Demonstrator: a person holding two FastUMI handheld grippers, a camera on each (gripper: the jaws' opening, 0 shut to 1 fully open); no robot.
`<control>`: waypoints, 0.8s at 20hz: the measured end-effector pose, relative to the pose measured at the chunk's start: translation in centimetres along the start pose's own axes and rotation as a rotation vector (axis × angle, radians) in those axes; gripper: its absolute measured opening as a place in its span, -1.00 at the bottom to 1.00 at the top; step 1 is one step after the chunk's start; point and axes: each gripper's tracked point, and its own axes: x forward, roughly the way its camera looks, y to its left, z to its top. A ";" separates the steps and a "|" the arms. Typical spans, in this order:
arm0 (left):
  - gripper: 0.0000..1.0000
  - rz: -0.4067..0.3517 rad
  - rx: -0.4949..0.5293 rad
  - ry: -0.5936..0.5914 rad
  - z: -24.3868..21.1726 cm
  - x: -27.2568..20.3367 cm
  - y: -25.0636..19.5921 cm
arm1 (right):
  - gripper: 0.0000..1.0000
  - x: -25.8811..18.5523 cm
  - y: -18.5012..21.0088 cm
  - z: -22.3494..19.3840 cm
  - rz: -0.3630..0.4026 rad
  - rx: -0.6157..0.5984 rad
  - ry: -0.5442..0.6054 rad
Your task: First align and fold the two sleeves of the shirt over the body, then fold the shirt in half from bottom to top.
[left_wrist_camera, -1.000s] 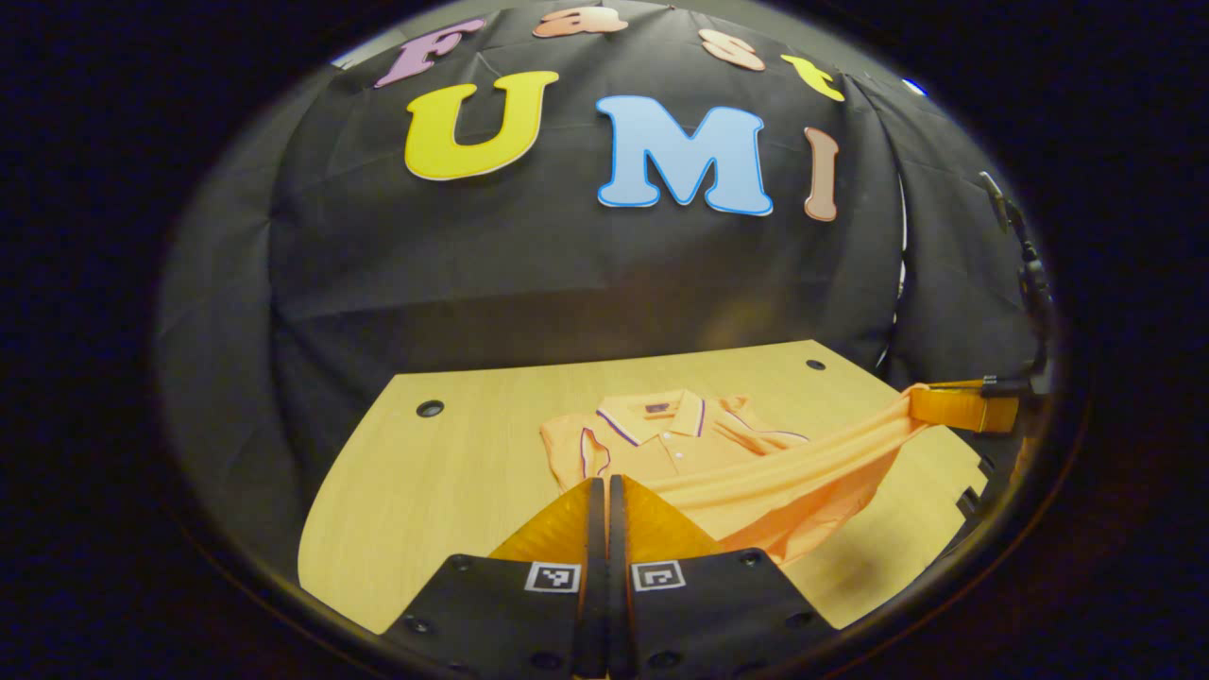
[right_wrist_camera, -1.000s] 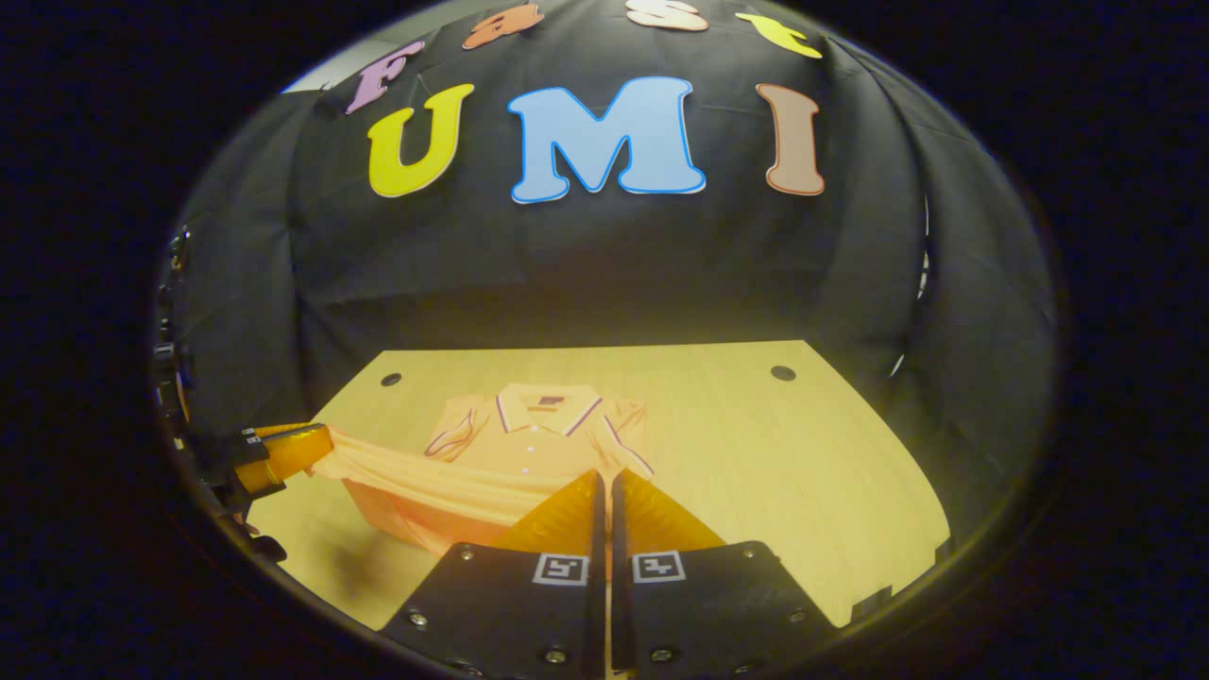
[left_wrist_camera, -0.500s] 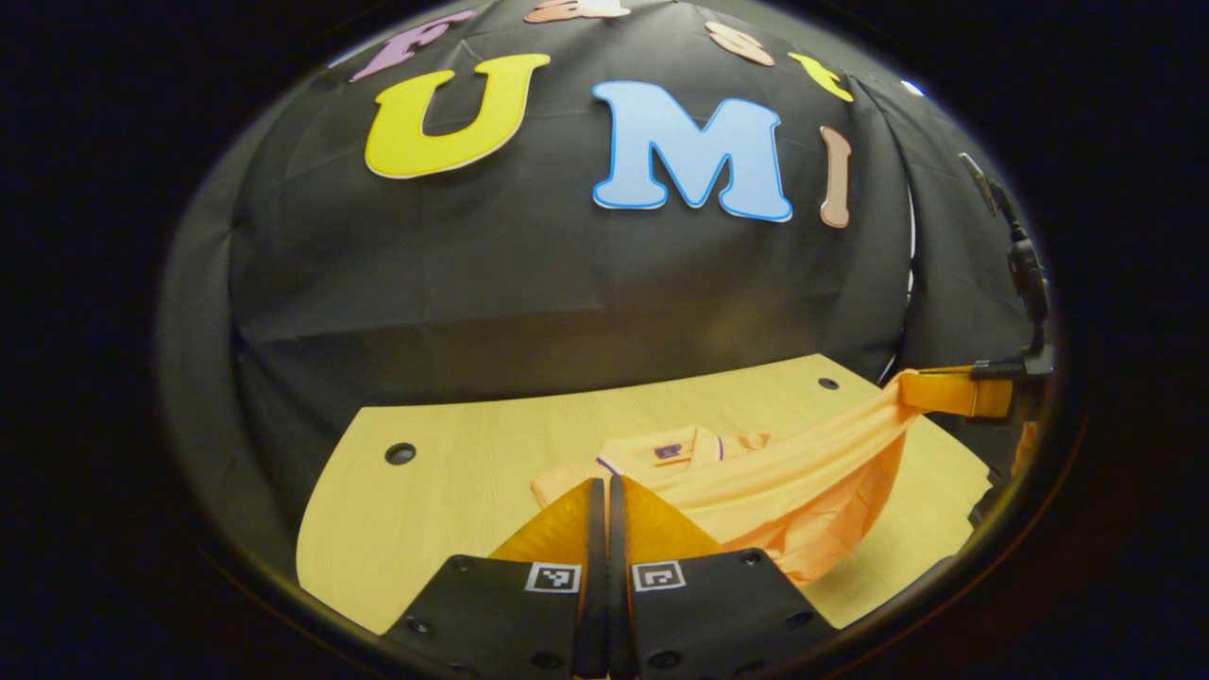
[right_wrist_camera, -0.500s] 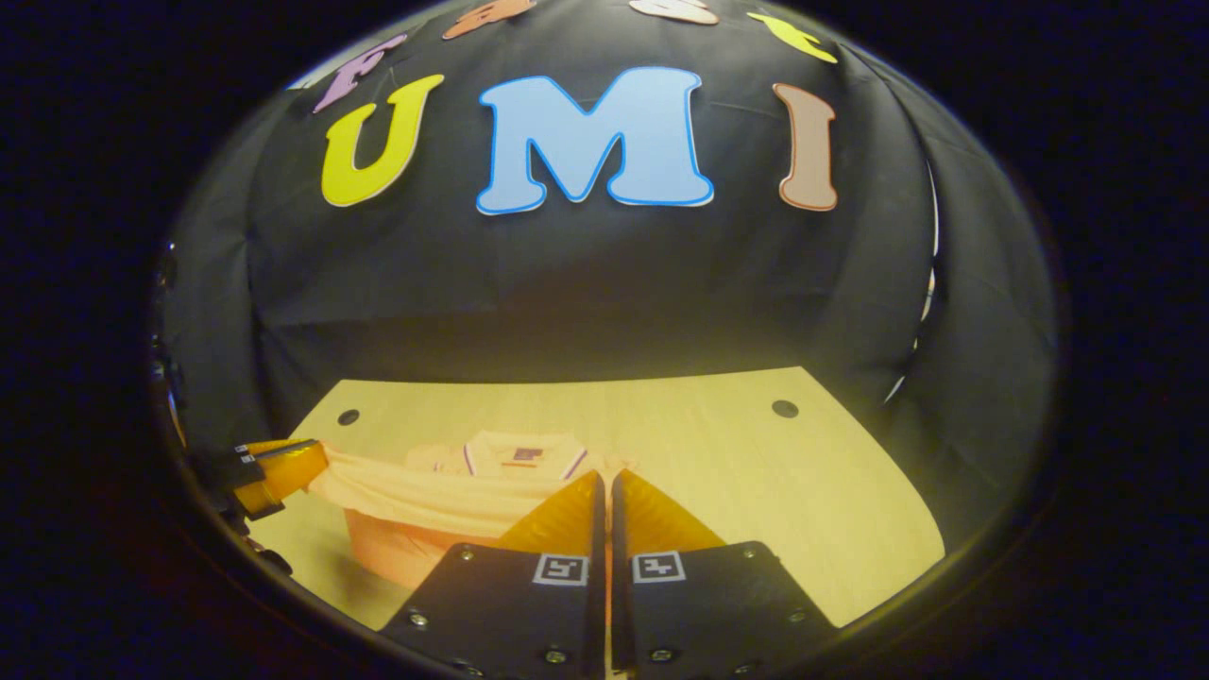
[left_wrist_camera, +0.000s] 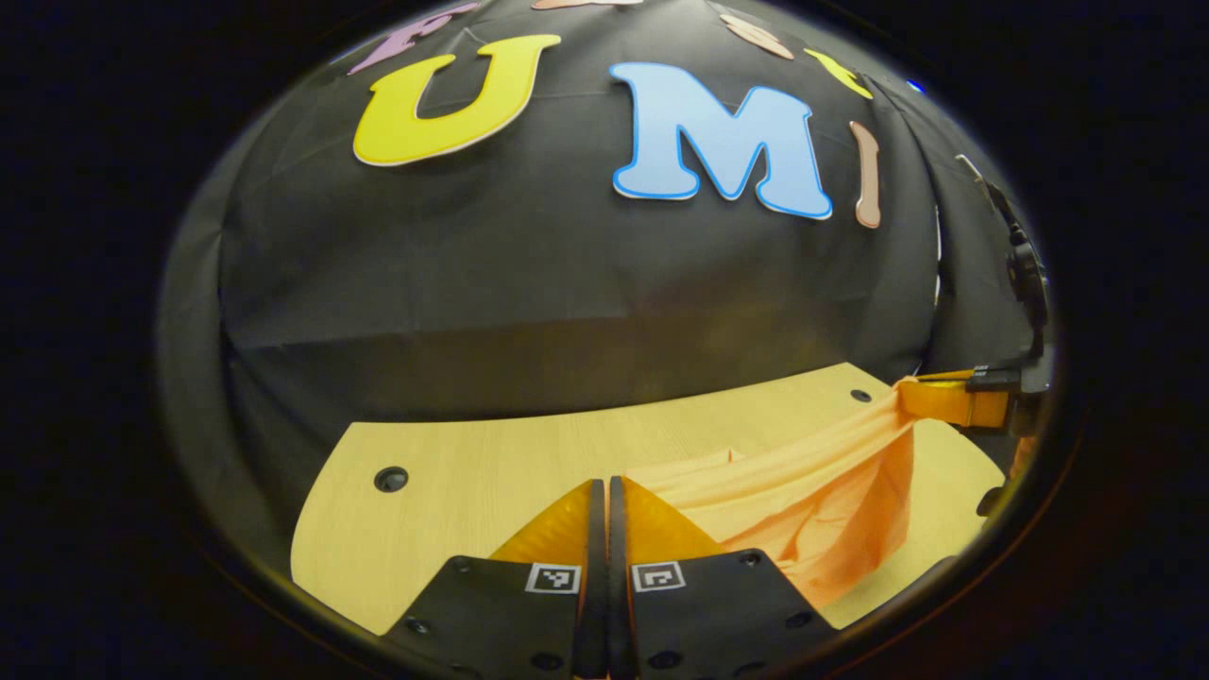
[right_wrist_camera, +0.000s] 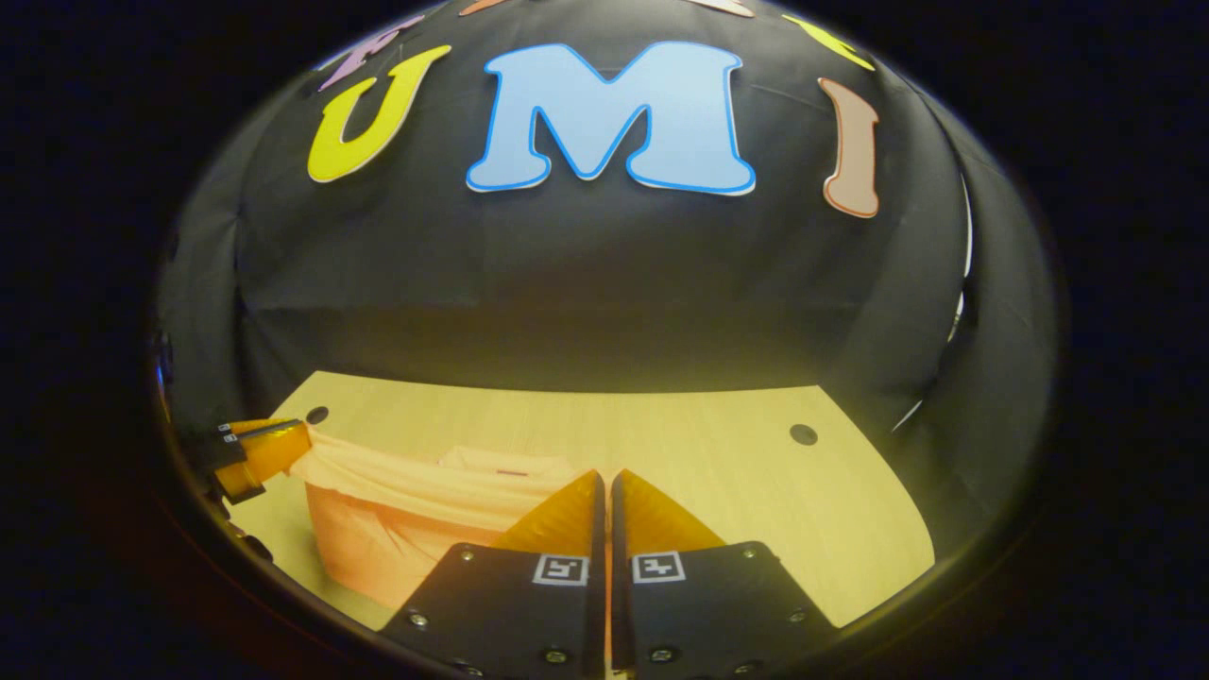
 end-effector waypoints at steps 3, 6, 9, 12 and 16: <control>-0.87 0.008 -0.002 0.009 -0.5 2.0 0.3 | -0.95 2.1 0.0 -0.3 -0.008 -0.007 0.016; -0.89 0.012 -0.008 0.015 -1.3 3.8 0.7 | -0.95 4.1 -0.1 -1.0 -0.012 -0.010 0.044; -0.89 0.009 -0.002 0.017 -1.9 5.3 0.8 | -0.94 6.1 -0.3 -2.0 -0.025 -0.019 0.065; -0.89 0.011 0.000 0.025 -3.0 7.0 0.9 | -0.95 7.4 -0.1 -3.2 -0.037 -0.028 0.087; -0.88 0.013 -0.017 0.055 -4.8 9.1 1.0 | -0.95 9.3 0.0 -4.5 -0.046 -0.060 0.113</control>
